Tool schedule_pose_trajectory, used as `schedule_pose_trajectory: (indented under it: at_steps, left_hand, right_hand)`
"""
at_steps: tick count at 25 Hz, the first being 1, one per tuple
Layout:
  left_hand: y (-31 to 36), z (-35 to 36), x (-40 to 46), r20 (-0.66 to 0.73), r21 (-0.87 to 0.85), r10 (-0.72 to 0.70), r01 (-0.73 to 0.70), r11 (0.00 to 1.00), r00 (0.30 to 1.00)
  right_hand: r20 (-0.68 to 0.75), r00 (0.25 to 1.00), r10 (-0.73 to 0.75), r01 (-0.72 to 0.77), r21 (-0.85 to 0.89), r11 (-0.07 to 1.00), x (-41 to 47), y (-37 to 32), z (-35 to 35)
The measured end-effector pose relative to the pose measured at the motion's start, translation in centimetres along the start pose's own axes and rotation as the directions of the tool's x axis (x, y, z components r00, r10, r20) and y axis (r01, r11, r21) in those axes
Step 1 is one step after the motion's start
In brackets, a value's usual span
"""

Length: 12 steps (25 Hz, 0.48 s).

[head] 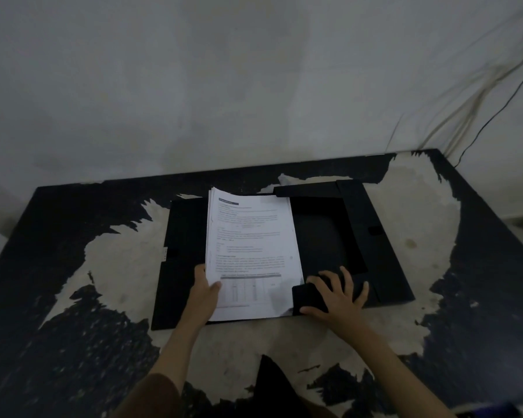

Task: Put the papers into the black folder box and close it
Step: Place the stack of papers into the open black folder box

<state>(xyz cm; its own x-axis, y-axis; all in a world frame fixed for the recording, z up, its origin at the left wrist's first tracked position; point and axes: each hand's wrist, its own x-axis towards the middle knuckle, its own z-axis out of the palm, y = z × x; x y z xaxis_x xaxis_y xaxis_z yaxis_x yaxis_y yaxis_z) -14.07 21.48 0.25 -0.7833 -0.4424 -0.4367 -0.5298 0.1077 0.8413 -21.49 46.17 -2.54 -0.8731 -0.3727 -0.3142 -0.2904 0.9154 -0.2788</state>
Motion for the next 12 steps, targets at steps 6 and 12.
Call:
schedule_pose_trajectory:
  at_steps: [6, 12]
  left_hand:
    - [1.9, 2.4, 0.8, 0.051, 0.003, -0.014, 0.014, 1.0, 0.999]
    - [2.6, 3.6, 0.6, 0.002, 0.002, 0.004, -0.004, 1.0, 1.0]
  right_hand:
    - [-0.02, 0.999, -0.03, 0.03, 0.001, 1.0, -0.5, -0.4, -0.2]
    - [-0.361, 0.885, 0.295, -0.251, 0.166, 0.954, 2.1, 5.0, -3.6]
